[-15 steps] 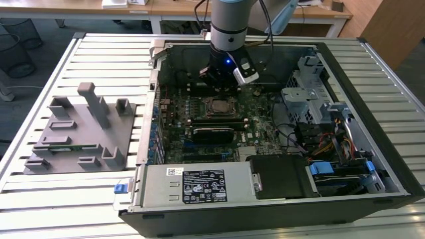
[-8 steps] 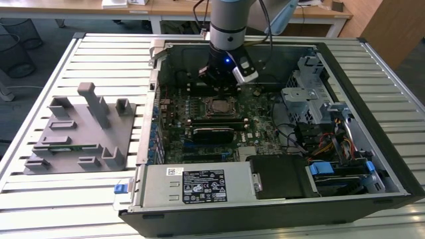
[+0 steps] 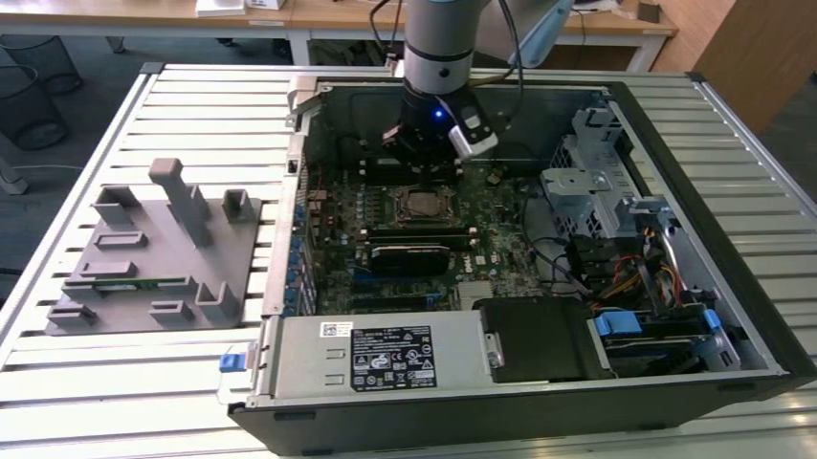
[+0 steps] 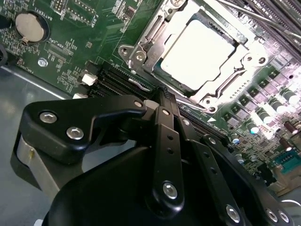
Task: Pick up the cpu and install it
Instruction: 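Install the first cpu locking lever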
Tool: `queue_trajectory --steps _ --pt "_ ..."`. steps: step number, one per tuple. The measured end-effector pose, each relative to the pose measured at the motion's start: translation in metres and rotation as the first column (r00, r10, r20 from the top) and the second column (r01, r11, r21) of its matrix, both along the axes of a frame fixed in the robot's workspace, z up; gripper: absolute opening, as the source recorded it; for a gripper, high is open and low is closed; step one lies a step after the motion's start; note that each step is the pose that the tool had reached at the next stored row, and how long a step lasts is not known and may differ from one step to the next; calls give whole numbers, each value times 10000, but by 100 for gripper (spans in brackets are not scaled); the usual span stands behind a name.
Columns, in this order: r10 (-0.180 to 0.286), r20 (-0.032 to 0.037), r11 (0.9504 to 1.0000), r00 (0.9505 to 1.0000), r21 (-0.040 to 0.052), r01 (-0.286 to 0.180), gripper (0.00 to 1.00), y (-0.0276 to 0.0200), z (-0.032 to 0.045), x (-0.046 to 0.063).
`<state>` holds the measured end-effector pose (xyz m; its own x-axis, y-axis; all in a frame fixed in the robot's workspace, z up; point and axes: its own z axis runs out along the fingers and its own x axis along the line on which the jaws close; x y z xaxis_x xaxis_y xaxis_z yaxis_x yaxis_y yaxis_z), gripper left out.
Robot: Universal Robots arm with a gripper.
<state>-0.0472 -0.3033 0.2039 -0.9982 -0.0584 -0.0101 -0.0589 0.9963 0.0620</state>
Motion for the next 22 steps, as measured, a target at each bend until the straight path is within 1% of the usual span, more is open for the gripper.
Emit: queue_trajectory --steps 3,8,16,22 --pt "86 0 10000 10000 1 -86 11 10 0 17" --pt "92 -8 10000 10000 2 -92 11 10 -1 71" --pt "92 -10 10000 10000 1 -92 11 11 -11 95" --pt "91 -14 10000 10000 1 -91 11 11 -42 107"
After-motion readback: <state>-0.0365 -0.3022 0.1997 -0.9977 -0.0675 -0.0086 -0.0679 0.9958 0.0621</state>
